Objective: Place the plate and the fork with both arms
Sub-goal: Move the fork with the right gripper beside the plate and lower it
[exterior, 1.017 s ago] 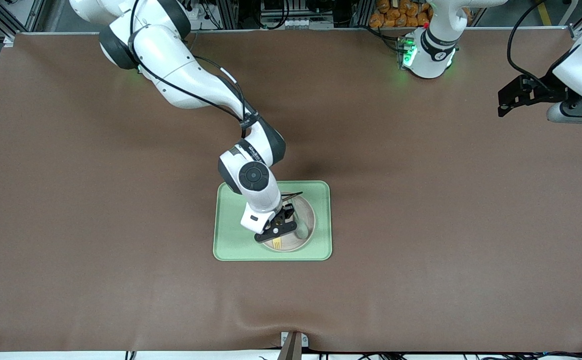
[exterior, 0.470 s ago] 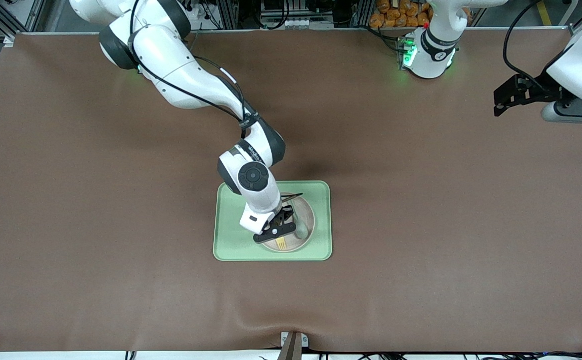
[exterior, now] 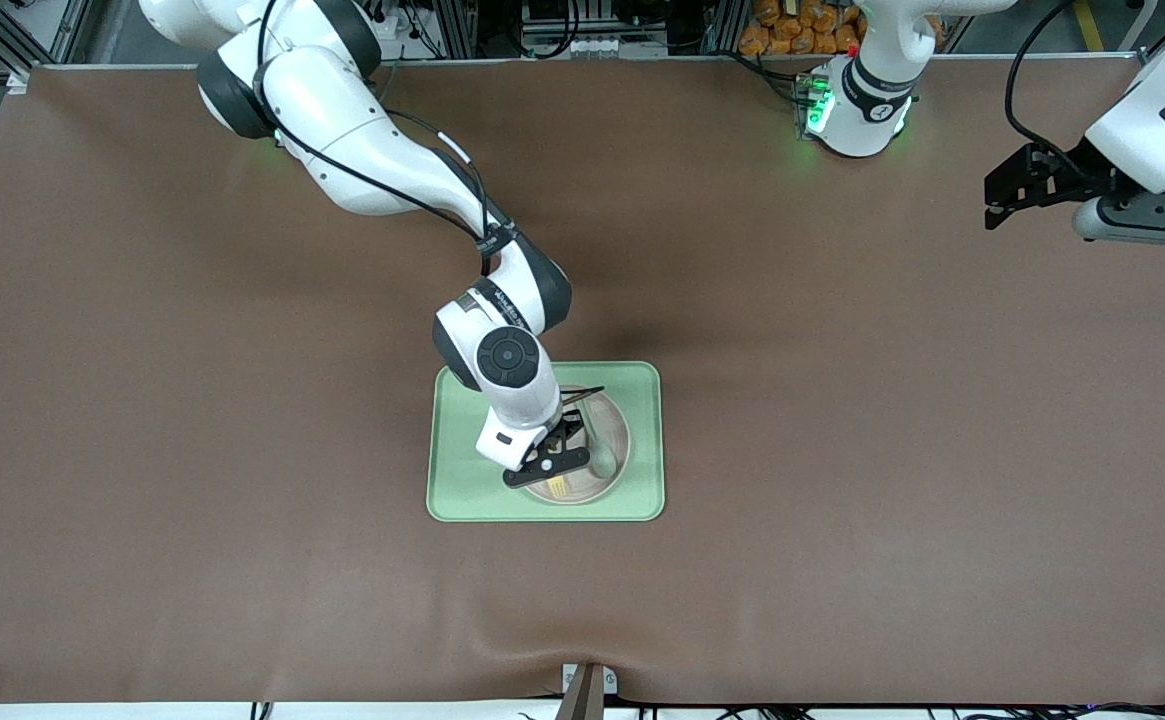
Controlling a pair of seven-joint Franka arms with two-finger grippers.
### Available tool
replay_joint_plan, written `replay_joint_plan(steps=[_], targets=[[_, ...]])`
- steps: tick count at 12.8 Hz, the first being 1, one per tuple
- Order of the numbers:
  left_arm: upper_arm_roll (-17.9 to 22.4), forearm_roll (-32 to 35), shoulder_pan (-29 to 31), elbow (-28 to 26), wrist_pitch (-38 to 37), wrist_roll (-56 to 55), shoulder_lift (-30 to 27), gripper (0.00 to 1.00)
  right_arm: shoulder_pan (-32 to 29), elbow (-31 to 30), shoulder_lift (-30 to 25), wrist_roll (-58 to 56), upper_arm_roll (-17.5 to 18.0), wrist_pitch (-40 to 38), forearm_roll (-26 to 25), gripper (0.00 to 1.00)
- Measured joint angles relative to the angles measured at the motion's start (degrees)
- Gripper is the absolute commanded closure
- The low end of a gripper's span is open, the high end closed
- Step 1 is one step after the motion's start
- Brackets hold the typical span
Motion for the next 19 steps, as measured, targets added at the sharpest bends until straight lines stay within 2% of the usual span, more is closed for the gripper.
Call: replay_joint_plan(steps=[4, 8, 11, 13, 17, 19], targets=[[0.0, -0.6, 0.0, 0.0, 0.0, 0.1, 0.0, 0.00, -1.1, 1.1, -1.1, 0.7, 0.1, -2.6, 0.2, 0.91], [0.0, -0.7, 0.2, 0.1, 0.0, -0.1, 0.0, 0.00, -8.0, 1.2, -3.6, 0.2, 4.5, -5.9, 0.2, 0.91], [-0.2, -0.7, 0.4, 0.1, 0.0, -0.1, 0.0, 0.00, -10.3, -0.8, -5.2, -0.3, 4.8, -7.2, 0.2, 0.91], [-0.3, -0.7, 0.5, 0.1, 0.0, -0.1, 0.0, 0.00, -11.0, -4.4, -6.1, -0.5, 4.8, -5.3, 0.2, 0.91], [-0.3, -0.8, 0.6, 0.1, 0.0, -0.4, 0.1, 0.00, -11.9, -18.3, -10.5, -0.5, 4.8, 6.2, 0.1, 0.91], [-0.6, -0.9, 0.6, 0.1, 0.0, -1.5, 0.1, 0.00, -12.0, -23.0, -11.9, -0.5, 4.8, 9.6, 0.1, 0.91]])
